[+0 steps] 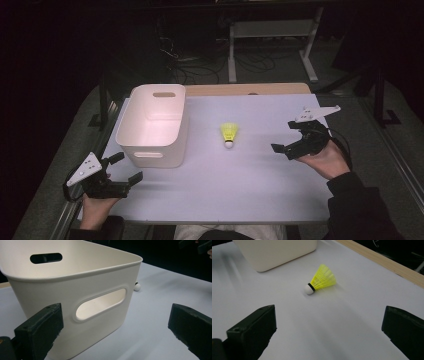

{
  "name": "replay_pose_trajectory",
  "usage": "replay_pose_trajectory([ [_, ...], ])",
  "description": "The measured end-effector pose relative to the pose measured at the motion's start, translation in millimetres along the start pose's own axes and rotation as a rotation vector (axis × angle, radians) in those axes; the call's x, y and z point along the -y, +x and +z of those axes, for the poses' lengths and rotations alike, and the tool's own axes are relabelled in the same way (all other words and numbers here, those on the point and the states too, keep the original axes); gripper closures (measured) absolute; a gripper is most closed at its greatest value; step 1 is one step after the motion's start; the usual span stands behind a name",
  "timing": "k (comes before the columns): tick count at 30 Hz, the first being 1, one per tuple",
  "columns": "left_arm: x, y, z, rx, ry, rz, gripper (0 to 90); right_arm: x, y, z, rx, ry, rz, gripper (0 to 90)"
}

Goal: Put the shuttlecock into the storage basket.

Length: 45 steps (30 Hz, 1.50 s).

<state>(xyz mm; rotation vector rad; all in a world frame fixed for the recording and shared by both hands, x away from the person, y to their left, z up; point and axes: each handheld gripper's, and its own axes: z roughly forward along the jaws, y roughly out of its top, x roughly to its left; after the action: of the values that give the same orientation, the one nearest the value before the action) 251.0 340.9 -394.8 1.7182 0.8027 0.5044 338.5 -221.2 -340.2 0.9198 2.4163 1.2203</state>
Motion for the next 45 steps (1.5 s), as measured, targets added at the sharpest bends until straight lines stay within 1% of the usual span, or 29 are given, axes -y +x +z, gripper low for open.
replay_pose_trajectory([
  [6, 0.0, 0.0, 0.0, 0.001, 0.000, 0.000, 0.0, -8.4, 0.6, 5.3, -0.010, 0.012, -0.013, 0.0],
  [16, 0.0, 0.0, -0.2, 0.000, 0.000, 0.000, 0.0, -16.6, -2.3, 14.0, -0.024, 0.020, -0.011, 0.0],
  [25, 0.0, -0.2, -0.1, 0.002, 0.000, 0.000, 0.0, -25.7, -5.5, 26.0, -0.026, 0.035, -0.018, 0.0],
  [34, 0.0, -0.2, -0.2, 0.003, -0.001, 0.001, 0.0, -32.3, -8.4, 37.2, -0.033, 0.044, -0.014, 0.0],
  [37, 0.0, -0.2, -0.3, 0.003, -0.001, 0.001, 0.0, -34.2, -8.7, 41.3, -0.035, 0.052, -0.018, 0.0],
  [39, 0.0, -0.2, -0.3, 0.004, -0.001, 0.001, 0.0, -36.2, -8.2, 44.7, -0.033, 0.057, -0.028, 0.0],
  [45, 0.1, -0.3, -0.1, 0.005, 0.000, 0.001, 0.0, -41.0, -8.4, 50.1, -0.043, 0.061, -0.031, 0.0],
])
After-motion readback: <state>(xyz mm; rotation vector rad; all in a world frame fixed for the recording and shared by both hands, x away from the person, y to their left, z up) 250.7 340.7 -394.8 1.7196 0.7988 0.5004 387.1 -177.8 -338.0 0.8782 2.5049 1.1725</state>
